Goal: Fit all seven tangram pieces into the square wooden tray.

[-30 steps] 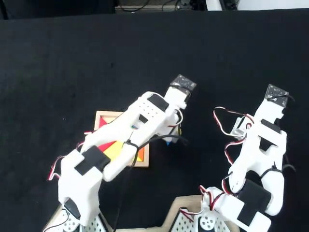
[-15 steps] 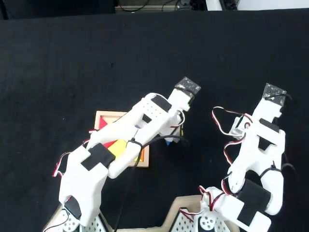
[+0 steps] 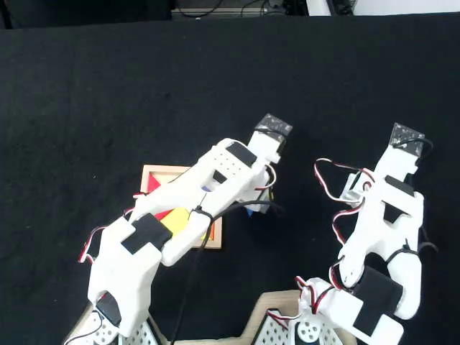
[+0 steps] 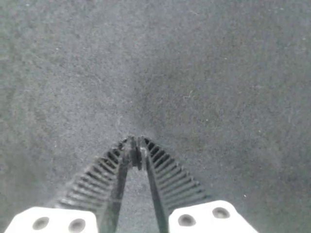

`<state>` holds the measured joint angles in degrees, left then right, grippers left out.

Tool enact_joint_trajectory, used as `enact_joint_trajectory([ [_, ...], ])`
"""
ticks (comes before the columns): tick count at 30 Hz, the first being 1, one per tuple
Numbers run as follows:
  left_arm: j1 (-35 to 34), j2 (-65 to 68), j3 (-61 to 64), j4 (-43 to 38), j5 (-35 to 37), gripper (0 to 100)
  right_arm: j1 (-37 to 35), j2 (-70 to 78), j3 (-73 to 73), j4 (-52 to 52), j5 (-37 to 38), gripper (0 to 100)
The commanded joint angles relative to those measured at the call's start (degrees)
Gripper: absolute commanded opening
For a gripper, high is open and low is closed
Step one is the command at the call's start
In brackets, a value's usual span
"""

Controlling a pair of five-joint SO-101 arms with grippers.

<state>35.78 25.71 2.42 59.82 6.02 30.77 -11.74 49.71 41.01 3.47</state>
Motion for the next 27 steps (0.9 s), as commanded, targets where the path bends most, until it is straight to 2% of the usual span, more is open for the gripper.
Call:
enact_joint_trajectory([
  [1,0.48,-0.35,-2.15,-0.97,0.44,25,-0.79,0.4,-2.33,-1.14,0.53,1.1],
  [8,0.48,-0.35,-2.07,-0.53,0.53,24,-0.79,0.4,-2.33,-1.14,0.53,1.1],
  [15,1.1,-0.35,-2.15,-0.62,0.53,9,-0.79,0.4,-2.33,-1.14,0.53,1.1],
  [27,1.19,-1.05,-2.68,-0.53,0.09,8,-0.79,0.4,-2.33,-1.14,0.53,1.1],
])
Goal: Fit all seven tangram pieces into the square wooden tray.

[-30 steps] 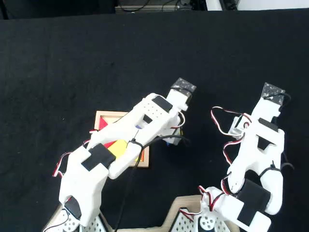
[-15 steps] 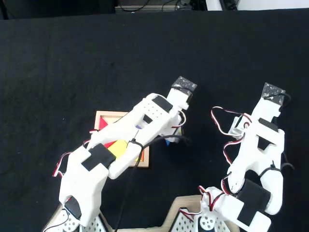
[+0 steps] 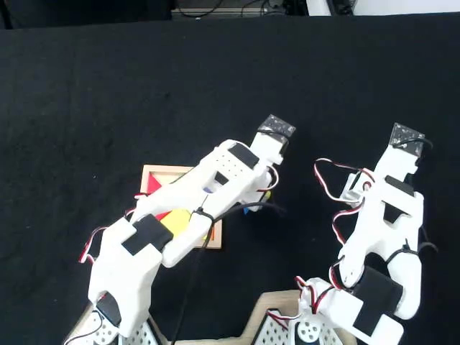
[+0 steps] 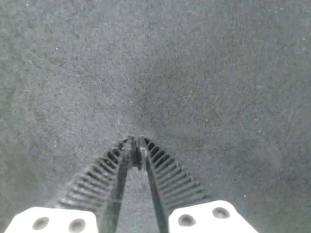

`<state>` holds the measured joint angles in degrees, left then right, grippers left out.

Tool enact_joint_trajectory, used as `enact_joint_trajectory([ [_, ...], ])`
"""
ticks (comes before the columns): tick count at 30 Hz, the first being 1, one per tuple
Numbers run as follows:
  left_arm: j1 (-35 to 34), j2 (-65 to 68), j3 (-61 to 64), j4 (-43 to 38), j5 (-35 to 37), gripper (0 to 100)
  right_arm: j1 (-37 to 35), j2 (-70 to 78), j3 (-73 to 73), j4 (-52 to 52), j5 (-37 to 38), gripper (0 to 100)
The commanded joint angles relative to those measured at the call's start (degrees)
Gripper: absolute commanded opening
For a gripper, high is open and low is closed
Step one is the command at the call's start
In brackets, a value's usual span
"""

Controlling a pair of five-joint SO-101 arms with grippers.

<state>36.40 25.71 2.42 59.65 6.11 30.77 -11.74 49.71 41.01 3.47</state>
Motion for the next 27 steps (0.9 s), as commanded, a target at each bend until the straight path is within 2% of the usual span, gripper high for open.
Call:
enact_joint_trajectory([
  [1,0.57,-1.05,-2.77,-0.35,-0.09,8,-0.79,0.4,-2.33,-1.14,0.53,1.1],
  [3,0.4,-1.05,-2.68,-0.09,-0.7,8,-0.79,0.48,-2.33,-1.14,0.53,1.1],
  [5,0.22,-1.14,-3.56,2.64,-4.22,8,-0.79,0.48,-2.33,-1.14,0.53,1.1],
  [9,-0.22,-1.14,-9.36,13.27,-11.25,8,-0.79,0.48,-2.33,-1.14,0.53,1.1],
  [17,-7.16,-1.14,-24.04,30.77,-16.7,8,-0.79,0.48,-2.33,-1.14,0.53,1.1],
  [21,-11.3,-1.14,-25.45,34.81,-15.21,8,-0.79,0.48,-2.33,-1.14,0.53,1.1],
  [27,-17.89,-1.58,-18.24,30.86,0.88,8,-0.79,0.48,-2.33,-1.14,0.53,1.1],
])
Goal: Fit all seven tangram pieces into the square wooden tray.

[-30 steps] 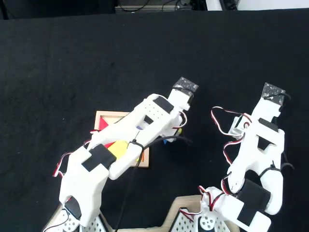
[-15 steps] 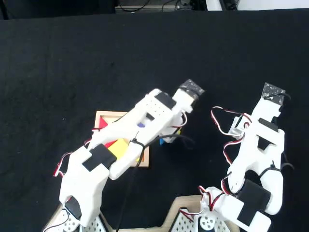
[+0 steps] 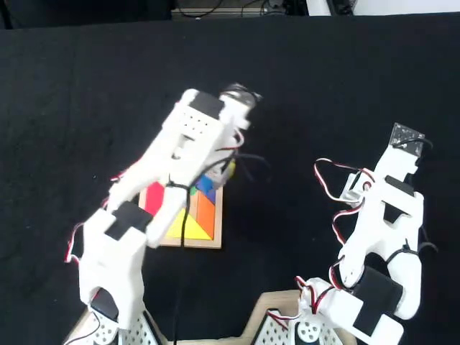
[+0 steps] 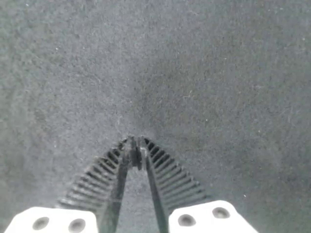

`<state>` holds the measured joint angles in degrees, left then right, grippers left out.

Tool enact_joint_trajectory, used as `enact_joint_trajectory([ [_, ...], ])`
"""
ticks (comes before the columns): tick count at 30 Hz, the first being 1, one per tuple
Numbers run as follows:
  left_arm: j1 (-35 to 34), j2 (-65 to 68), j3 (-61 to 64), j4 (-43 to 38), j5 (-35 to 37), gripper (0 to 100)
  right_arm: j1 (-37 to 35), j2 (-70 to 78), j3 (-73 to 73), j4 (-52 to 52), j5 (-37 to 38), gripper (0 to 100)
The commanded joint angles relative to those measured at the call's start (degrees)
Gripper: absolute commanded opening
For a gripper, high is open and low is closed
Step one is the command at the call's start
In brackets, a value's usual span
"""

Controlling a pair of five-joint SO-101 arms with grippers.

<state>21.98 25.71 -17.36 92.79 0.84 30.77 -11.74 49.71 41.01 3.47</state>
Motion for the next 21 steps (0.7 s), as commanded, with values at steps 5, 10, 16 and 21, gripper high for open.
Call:
enact_joint_trajectory([
  [5,-3.82,-8.35,13.23,-11.16,14.33,8,-0.79,0.48,-2.33,-1.14,0.53,1.1],
  [10,-4.44,-20.31,28.88,-19.78,24.09,8,-0.88,0.57,-2.33,-1.14,0.53,1.1],
  [16,-4.44,-31.38,46.2,-30.86,26.46,8,-2.02,0.57,-2.33,-1.14,0.62,1.1],
  [21,-4.53,-31.3,49.45,-35.16,26.02,8,-2.02,0.57,-2.33,-1.05,1.93,1.1],
])
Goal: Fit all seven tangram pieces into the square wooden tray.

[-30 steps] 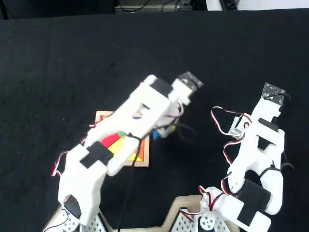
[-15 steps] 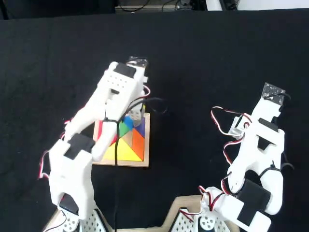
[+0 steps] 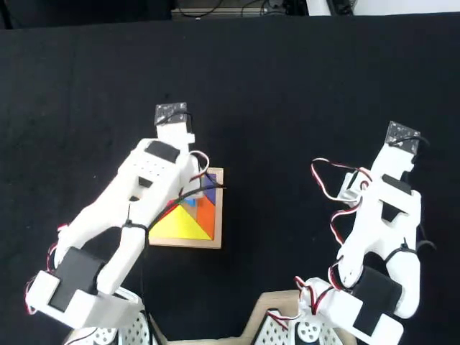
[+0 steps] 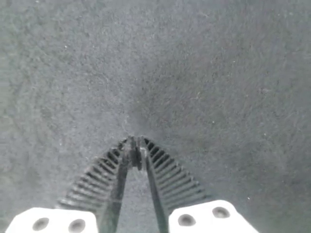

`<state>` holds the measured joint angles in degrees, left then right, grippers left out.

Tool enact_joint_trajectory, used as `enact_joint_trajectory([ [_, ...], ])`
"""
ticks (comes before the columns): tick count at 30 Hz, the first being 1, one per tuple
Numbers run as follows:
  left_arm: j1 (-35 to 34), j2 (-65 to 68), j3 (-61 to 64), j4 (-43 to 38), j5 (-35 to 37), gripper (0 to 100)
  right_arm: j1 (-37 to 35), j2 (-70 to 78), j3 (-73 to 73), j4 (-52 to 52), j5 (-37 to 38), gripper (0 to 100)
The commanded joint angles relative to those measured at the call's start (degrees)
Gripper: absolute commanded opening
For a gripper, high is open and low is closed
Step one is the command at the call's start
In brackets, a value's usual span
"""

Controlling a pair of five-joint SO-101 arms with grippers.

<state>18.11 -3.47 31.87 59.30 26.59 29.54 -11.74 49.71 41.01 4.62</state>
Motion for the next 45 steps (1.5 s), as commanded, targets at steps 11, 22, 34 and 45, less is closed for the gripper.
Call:
enact_joint_trajectory([
  [11,-0.66,0.18,-3.3,4.75,-5.27,20,-0.88,0.66,-2.33,-0.97,0.97,1.1],
  [22,-8.84,-0.35,-12.09,8.62,-10.55,20,-0.88,0.66,-2.24,-0.88,0.97,1.1],
  [34,-43.03,-0.26,-18.77,18.99,-35.6,20,-27.87,-16.22,-3.21,8.88,15.3,1.1],
  [45,-51.47,-8.18,12.97,1.41,-43.78,20,-58.02,-14.81,-34.95,44.13,6.95,0.6],
])
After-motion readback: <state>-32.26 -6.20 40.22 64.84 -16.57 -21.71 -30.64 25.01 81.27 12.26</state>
